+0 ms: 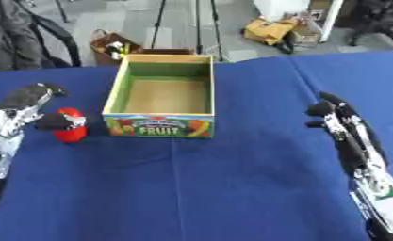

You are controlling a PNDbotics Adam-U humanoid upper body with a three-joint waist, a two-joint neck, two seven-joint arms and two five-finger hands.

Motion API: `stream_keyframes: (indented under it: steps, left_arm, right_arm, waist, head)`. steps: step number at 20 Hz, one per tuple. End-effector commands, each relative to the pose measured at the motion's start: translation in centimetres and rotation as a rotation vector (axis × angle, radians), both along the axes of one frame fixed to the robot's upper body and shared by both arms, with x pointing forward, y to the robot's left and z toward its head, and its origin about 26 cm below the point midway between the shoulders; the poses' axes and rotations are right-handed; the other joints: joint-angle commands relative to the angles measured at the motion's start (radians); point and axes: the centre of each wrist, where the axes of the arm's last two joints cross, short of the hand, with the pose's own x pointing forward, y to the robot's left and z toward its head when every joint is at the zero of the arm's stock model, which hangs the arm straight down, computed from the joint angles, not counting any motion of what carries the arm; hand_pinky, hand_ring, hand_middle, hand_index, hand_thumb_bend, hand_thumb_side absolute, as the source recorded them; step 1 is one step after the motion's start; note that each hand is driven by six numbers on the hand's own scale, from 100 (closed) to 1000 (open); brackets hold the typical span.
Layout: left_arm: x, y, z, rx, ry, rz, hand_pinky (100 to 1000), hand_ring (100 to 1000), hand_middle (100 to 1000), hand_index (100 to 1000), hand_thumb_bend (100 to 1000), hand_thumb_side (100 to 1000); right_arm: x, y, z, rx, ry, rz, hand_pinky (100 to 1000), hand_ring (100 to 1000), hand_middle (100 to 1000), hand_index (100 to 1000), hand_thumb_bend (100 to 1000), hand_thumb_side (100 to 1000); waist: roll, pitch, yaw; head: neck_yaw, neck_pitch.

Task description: Pick up objects on the table and place them in the box.

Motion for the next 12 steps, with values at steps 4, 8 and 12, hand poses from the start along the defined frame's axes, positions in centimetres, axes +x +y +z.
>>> stream_keyframes:
  steps: [4,8,12]
  left_arm:
    - [0.2,0.3,0.2,-0.013,-0.006,0.052,611,647,743,840,576,741]
    - [0.3,0.1,-0.9,-0.03,0.012,0.082,585,589,736,835,556,739]
    - [0.3,0.0,-1.7,-0.042,0.033,0.091,550,560,660,825,516,711]
  right_arm:
    - [0.1,-0.1,1.1,-0.017,-0.035,0.007,652,746,660,896,218,645]
    - [0.1,0.0,1.0,-0.017,-0.034,0.008,652,746,660,896,218,645]
    - [0.1,0.0,1.0,-0.017,-0.032,0.008,652,746,659,896,219,645]
  waist:
    - [-0.004,-0.014,0.0]
    - [-0.007,-0.013,-0.001]
    - [-0.007,-0.011,-0.001]
  head:
    - [-0.001,-0.013]
    - [-0.001,-0.013]
    - [-0.002,-0.012]
